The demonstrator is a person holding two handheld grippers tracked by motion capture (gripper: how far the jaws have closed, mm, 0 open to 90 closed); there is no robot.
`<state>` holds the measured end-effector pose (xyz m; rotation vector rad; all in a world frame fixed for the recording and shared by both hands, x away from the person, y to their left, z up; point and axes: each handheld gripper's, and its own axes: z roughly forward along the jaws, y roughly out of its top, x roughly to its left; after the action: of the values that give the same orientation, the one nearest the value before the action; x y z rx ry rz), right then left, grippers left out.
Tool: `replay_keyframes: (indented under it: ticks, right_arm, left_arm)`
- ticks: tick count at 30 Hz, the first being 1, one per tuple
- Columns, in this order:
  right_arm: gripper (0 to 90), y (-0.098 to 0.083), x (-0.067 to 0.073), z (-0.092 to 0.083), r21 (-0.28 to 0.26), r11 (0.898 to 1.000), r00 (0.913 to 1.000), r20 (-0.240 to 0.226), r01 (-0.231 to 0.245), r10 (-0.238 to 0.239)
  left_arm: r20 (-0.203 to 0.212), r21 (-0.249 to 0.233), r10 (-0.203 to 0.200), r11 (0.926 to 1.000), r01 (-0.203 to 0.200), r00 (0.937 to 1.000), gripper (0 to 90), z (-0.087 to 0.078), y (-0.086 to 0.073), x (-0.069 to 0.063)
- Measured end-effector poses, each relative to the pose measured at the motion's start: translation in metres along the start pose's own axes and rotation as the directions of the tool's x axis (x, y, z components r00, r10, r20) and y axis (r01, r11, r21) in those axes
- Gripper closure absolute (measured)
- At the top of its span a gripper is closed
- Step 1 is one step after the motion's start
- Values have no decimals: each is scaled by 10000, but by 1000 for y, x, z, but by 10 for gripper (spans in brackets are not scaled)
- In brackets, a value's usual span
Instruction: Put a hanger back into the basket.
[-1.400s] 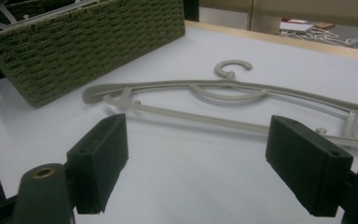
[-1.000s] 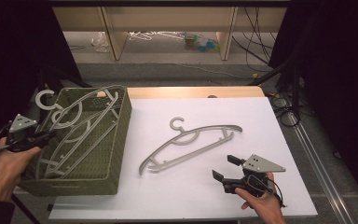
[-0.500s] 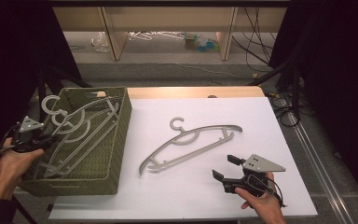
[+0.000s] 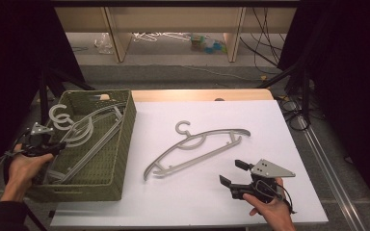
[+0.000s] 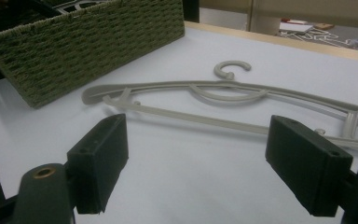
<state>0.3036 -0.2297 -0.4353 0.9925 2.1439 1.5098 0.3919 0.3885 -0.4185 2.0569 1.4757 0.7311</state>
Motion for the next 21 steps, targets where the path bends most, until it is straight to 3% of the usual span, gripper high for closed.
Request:
replay_keyframes:
  ticks: [5, 6, 8, 11, 12, 14, 17, 19, 21]
  right_arm:
    - [219, 0, 0, 0, -42, 10000, 10000, -22, -22, 22]
    - [219, 0, 0, 0, -30, 10000, 10000, -28, -29, 29]
    - [220, 0, 0, 0, -37, 10000, 10000, -9, 32, -32]
    - [220, 0, -1, 1, -10, 10000, 10000, -36, 10, -10]
    - [219, 0, 0, 1, -20, 10000, 10000, -31, 13, -13]
    - [220, 0, -1, 1, -150, 9996, 9997, 101, 230, -229]
    - [220, 0, -1, 0, -146, 9997, 9997, 87, 208, -207]
    - [220, 1, 0, -1, -14, 10000, 10000, -66, -47, 47]
    - [220, 0, -1, 1, -43, 10000, 10000, -34, -9, 9]
  left_arm:
    - [117, 98, -336, 9994, 335, 9994, 769, 2, 0, 1]
    - [112, -61, -579, 9983, 579, 9983, 729, 1, 0, 0]
    - [-81, -166, -488, 9987, 487, 9988, 652, -4, 1, 0]
    - [100, -830, -819, 9931, 824, 9966, 599, -15, 6, -4]
    - [323, -1166, -969, 9881, 1001, 9948, 578, -20, 9, -5]
    - [1296, -1922, -1370, 9682, 1604, 9821, 553, -30, 14, -10]
    - [1817, -2513, -1410, 9501, 1846, 9732, 477, -43, 20, -23]
    - [2241, -3040, -1355, 9312, 2013, 9651, 432, -52, 24, -35]
    - [2388, -3560, -1015, 9161, 1843, 9658, 371, -63, 26, -50]
